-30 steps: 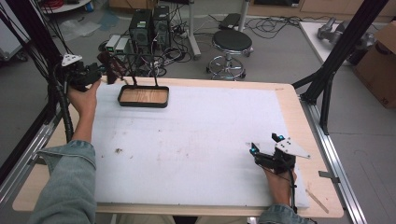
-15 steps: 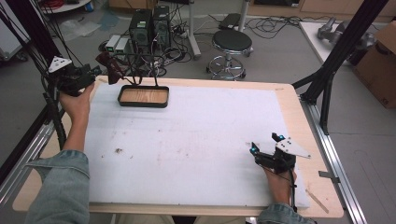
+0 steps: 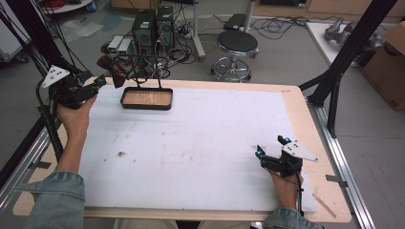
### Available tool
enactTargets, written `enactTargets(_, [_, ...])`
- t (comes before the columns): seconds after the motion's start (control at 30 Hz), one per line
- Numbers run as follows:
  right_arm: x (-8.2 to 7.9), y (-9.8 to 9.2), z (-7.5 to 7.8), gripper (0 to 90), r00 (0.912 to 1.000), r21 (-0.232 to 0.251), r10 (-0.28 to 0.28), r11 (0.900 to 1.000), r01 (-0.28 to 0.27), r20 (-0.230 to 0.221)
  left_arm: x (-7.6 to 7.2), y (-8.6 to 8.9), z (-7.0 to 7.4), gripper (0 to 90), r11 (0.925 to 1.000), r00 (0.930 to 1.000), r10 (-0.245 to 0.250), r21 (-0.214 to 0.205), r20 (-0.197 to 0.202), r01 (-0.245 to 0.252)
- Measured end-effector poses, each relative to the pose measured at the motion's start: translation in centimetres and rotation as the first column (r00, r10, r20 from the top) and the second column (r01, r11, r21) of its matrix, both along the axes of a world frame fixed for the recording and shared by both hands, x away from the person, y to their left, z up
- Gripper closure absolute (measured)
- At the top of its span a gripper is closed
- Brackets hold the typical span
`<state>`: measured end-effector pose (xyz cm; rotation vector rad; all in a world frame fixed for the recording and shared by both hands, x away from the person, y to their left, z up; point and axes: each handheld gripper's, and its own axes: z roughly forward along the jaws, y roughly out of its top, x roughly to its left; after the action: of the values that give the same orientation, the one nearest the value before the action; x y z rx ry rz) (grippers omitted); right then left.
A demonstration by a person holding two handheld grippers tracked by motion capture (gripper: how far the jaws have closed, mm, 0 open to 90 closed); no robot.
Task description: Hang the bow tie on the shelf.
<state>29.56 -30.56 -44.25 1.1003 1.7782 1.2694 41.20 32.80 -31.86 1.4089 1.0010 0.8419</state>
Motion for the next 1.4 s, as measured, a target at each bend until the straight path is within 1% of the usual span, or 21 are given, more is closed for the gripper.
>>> enactTargets(0.07, [0.0, 0.0, 0.0, 10.9, 1.0000, 0.001, 0.003, 1.0000, -0.003, 0.002, -0.7, -0.3, 0.0, 36.2, 0.9999, 0.9999, -0.014, 0.001, 0.010, 0.014])
enactTargets(0.13, [0.0, 0.0, 0.0, 10.9, 1.0000, 0.000, 0.002, 1.0000, -0.002, 0.004, -1.4, -0.7, 0.0, 33.7, 0.9994, 0.9993, -0.032, 0.013, 0.020, 0.032])
enactTargets(0.23, [0.0, 0.0, 0.0, 10.9, 1.0000, 0.001, 0.001, 1.0000, -0.001, 0.004, -2.3, -1.0, -0.1, 29.6, 0.9986, 0.9982, -0.052, 0.015, 0.029, 0.051])
enactTargets(0.33, [0.0, 0.0, 0.0, 10.9, 1.0000, 0.001, 0.001, 1.0000, -0.001, 0.003, -3.2, -1.4, -0.1, 23.5, 0.9974, 0.9972, -0.071, 0.017, 0.023, 0.070])
enactTargets(0.53, [0.0, 0.0, 0.0, 10.9, 1.0000, 0.001, 0.000, 1.0000, 0.000, 0.001, -5.2, -1.8, -0.4, 19.4, 0.9949, 0.9948, -0.097, 0.032, 0.032, 0.096])
enactTargets(0.57, [0.0, -0.1, 0.0, 10.9, 1.0000, 0.000, 0.001, 1.0000, -0.001, 0.002, -5.6, -1.9, -0.5, 18.7, 0.9949, 0.9949, -0.095, 0.038, 0.035, 0.094])
enactTargets(0.77, [0.0, -0.1, 0.0, 10.9, 1.0000, 0.004, -0.002, 1.0000, 0.002, -0.002, -7.1, -2.7, -1.1, 17.7, 0.9922, 0.9937, -0.105, 0.071, 0.040, 0.102])
enactTargets(0.97, [0.0, -0.1, 0.0, 10.9, 1.0000, 0.007, -0.003, 1.0000, 0.003, -0.001, -8.3, -3.4, -1.8, 17.7, 0.9900, 0.9923, -0.116, 0.085, 0.043, 0.113])
enactTargets(1.03, [0.0, -0.1, 0.0, 10.9, 1.0000, 0.007, -0.002, 1.0000, 0.002, -0.001, -8.6, -3.5, -2.1, 17.3, 0.9897, 0.9924, -0.117, 0.088, 0.038, 0.113])
enactTargets(1.13, [0.0, -0.1, 0.0, 10.9, 1.0000, 0.007, -0.002, 1.0000, 0.002, -0.001, -9.0, -3.6, -2.6, 17.2, 0.9901, 0.9926, -0.119, 0.078, 0.025, 0.117])
enactTargets(1.4, [0.0, -0.1, 0.0, 10.9, 1.0000, 0.006, -0.001, 1.0000, 0.001, -0.001, -10.2, -4.0, -4.7, 17.1, 0.9896, 0.9938, -0.111, 0.092, -0.003, 0.111])
